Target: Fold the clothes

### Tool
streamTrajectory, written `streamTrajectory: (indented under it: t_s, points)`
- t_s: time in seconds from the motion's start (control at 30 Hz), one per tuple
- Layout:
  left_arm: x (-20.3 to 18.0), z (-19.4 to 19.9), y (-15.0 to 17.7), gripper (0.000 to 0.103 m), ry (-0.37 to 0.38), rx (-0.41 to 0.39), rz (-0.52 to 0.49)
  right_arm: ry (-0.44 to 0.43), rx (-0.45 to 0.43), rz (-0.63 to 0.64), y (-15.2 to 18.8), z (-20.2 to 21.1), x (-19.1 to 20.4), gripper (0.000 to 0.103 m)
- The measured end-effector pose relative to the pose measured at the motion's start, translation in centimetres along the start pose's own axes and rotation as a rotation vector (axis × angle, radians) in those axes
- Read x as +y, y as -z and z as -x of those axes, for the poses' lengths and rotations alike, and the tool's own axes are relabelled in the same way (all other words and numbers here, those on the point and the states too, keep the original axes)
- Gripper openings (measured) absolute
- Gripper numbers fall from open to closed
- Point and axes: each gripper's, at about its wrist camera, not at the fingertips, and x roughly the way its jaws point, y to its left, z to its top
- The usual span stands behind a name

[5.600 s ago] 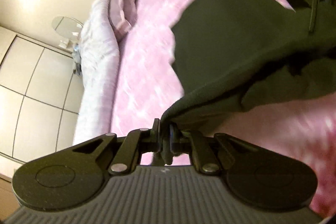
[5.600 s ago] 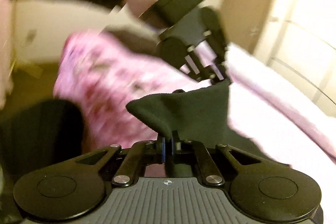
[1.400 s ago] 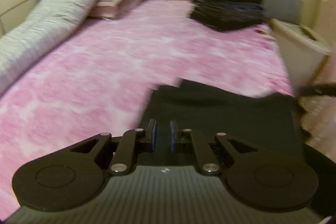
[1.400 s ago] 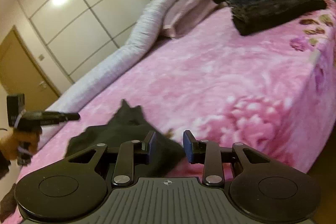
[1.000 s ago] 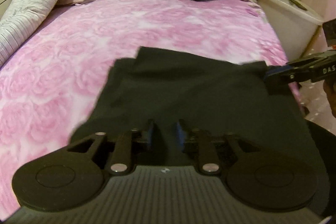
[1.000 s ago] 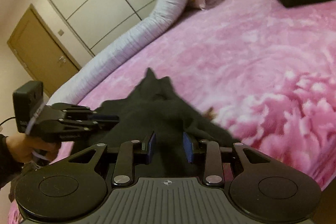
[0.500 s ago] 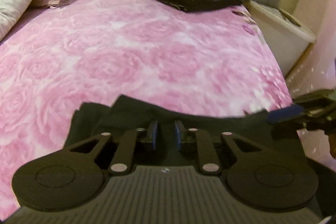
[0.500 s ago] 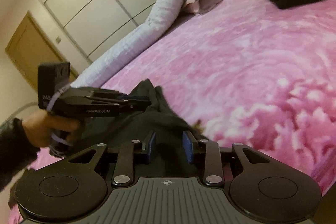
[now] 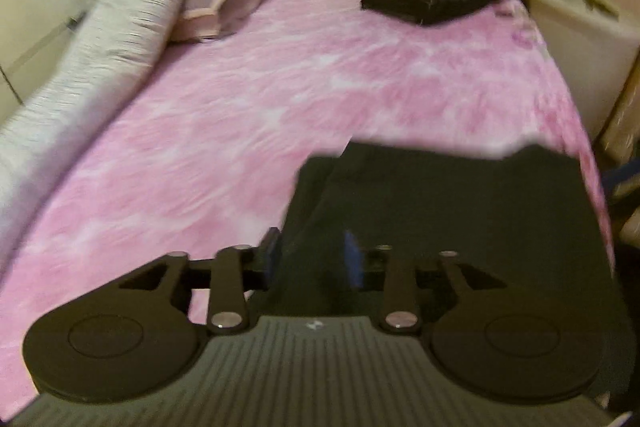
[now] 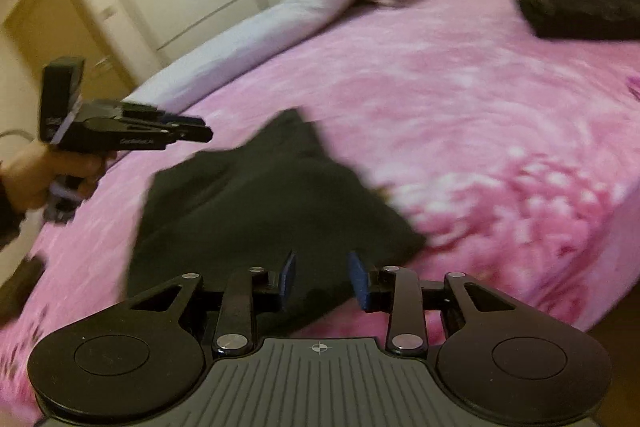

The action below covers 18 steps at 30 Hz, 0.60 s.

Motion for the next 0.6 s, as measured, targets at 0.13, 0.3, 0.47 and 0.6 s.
streamTrajectory:
  t_s: [0.13,0.3,0.47,0.6]
  points:
    - [-0.6,3.9,5.2,0.037,-0.075,0.025,-0.079,-0.092,0.029,0.240,1.8,-0.4,6.6,0.051]
    - [-2.8,5.3,9.6,0.038,-0.090,0.040,-0.187,-0.213,0.135,0.357,3.6,-4.2,11.6,0.051]
    - [-5.1,5.7,11.6,0.047,-0.091,0.006,-0.337,-0.119,0.311,0.298,4.5,-5.8,10.2,0.051]
    - [-6.6,5.3,12.9,0.068,-0.128,-0.036,-0.516,-0.010,0.262,0.406,4.5,-3.4,12.0,0.051]
